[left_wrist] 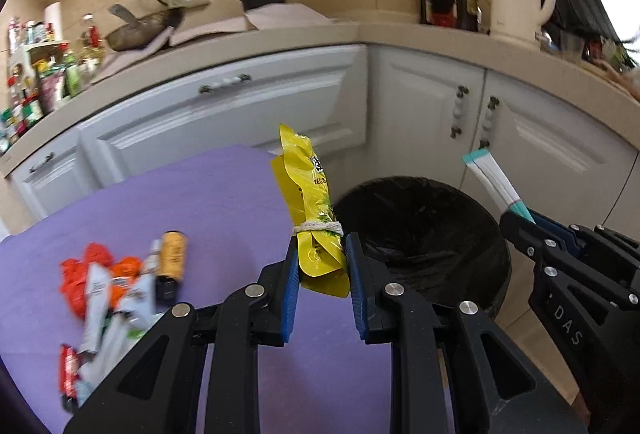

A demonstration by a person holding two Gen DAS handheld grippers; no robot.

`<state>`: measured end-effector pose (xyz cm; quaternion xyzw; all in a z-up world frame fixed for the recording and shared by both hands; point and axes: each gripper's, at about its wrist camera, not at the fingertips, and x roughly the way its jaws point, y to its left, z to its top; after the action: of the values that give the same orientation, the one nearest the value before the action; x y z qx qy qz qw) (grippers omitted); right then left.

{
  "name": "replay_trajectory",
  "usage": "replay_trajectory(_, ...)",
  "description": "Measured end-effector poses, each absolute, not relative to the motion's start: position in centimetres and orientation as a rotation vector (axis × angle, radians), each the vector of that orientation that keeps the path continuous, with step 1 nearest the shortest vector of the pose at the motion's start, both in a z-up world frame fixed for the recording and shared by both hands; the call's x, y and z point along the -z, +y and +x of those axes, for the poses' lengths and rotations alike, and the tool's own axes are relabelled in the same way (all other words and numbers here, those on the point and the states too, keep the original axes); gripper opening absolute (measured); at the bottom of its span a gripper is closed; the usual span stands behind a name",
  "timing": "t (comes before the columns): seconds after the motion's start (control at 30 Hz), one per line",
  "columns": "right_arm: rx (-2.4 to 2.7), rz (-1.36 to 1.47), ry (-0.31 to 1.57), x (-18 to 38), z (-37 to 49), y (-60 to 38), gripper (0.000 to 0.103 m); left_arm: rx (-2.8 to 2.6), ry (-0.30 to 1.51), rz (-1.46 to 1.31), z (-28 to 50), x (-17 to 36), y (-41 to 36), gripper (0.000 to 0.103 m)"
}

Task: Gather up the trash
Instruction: 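Carry both items over the bin and open both grippers to drop them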

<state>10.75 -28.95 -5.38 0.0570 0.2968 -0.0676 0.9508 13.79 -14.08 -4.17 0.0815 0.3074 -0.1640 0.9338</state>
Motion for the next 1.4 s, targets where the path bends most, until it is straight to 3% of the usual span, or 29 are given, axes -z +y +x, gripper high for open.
replay_trajectory(0.5, 0.187, 0.122, 0.646, 8.3, 14.4, -31.8, 0.013, 0.337, 0.701, 0.213, 17.8, 6.1, -17.6, 0.024)
replay_trajectory(0.6, 0.192, 0.126, 0.648, 8.5, 14.7, -32.2, 0.017, 0.335, 0.705, 0.218, 18.3, 6.1, -17.9, 0.024)
replay_trajectory(0.67, 0.209, 0.13, 0.645, 8.7, 14.9, -32.5, 0.024, 0.329, 0.716, 0.213, 18.6, 6.2, -17.9, 0.024)
replay_trajectory(0.7, 0.212, 0.133, 0.642, 8.7, 14.9, -32.7, 0.033, 0.327, 0.726, 0.211, 18.8, 6.3, -17.9, 0.025)
replay_trajectory(0.73, 0.217, 0.135, 0.638, 8.7, 14.8, -32.8, 0.04, 0.331, 0.733, 0.209, 19.0, 6.4, -18.0, 0.031)
replay_trajectory(0.77, 0.222, 0.136, 0.635, 8.6, 14.8, -32.8, 0.04, 0.335, 0.739, 0.208, 19.1, 6.4, -18.0, 0.041)
replay_trajectory(0.83, 0.226, 0.135, 0.635, 8.4, 14.6, -32.9, 0.041, 0.336, 0.74, 0.205, 19.1, 6.5, -17.9, 0.048)
replay_trajectory(1.03, 0.232, 0.15, 0.633, 7.4, 13.7, -32.5, 0.042, 0.32, 0.728, 0.174, 18.7, 5.8, -17.0, 0.052)
replay_trajectory(1.17, 0.213, 0.16, 0.632, 6.4, 12.8, -31.1, 0.047, 0.299, 0.712, 0.163, 17.8, 4.7, -15.6, 0.062)
replay_trajectory(1.4, 0.118, 0.165, 0.637, 5.0, 11.1, -26.0, 0.049, 0.225, 0.693, 0.139, 15.2, 2.8, -10.6, 0.064)
